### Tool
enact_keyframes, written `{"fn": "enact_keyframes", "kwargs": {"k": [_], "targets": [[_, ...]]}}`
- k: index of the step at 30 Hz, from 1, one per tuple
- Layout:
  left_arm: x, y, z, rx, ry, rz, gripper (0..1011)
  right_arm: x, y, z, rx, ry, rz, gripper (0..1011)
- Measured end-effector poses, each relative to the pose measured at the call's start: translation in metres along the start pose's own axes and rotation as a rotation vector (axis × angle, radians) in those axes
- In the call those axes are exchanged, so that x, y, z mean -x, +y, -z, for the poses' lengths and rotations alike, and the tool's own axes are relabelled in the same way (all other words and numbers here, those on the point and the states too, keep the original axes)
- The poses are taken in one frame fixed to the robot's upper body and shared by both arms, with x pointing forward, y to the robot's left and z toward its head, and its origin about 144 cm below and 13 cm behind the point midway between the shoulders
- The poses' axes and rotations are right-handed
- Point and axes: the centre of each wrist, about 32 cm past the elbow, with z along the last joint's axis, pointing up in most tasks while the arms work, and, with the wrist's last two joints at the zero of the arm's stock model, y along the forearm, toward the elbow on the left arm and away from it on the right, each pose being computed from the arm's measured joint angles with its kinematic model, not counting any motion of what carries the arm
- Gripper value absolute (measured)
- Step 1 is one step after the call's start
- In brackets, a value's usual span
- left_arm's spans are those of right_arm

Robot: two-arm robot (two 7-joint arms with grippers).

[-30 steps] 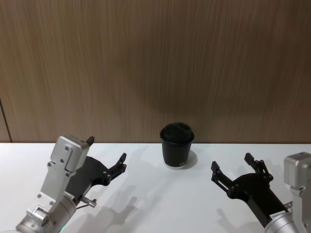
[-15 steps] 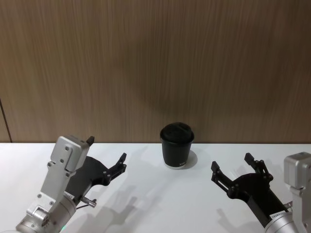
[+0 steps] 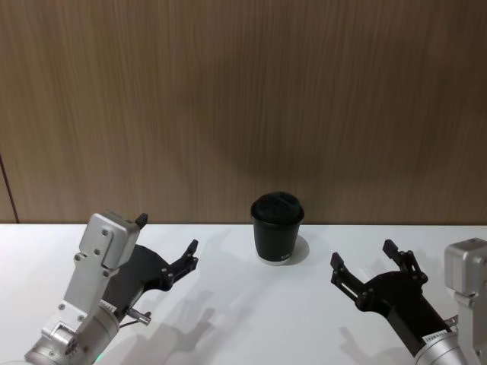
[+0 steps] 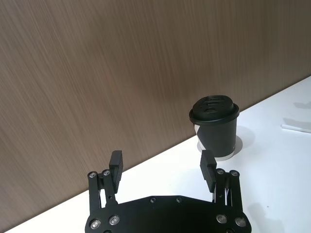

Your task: Pick up the straw with one hand, pass it to the other hand, and insert it into the cup.

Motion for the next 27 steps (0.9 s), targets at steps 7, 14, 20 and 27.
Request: {"fn": "enact_keyframes", "kwargs": {"k": [7,14,20,27], "targets": [[0.000,0.000,0.000,0.000,0.000,0.000,1002,0.000,0.000,0.000,0.000,0.000,0.000,1001],[0.000,0.000,0.000,0.000,0.000,0.000,1001,-0.005,0.000,0.000,0.002,-0.004,-0.009,1001],[0.000,0.000,0.000,0.000,0.000,0.000,1002,-0.020,0.001,0.001,-0.002,-0.010,-0.048,1001],[0.000,0.000,0.000,0.000,0.000,0.000,1001,-0.041,0.002,0.001,0.004,-0.011,-0.087,1001]]}}
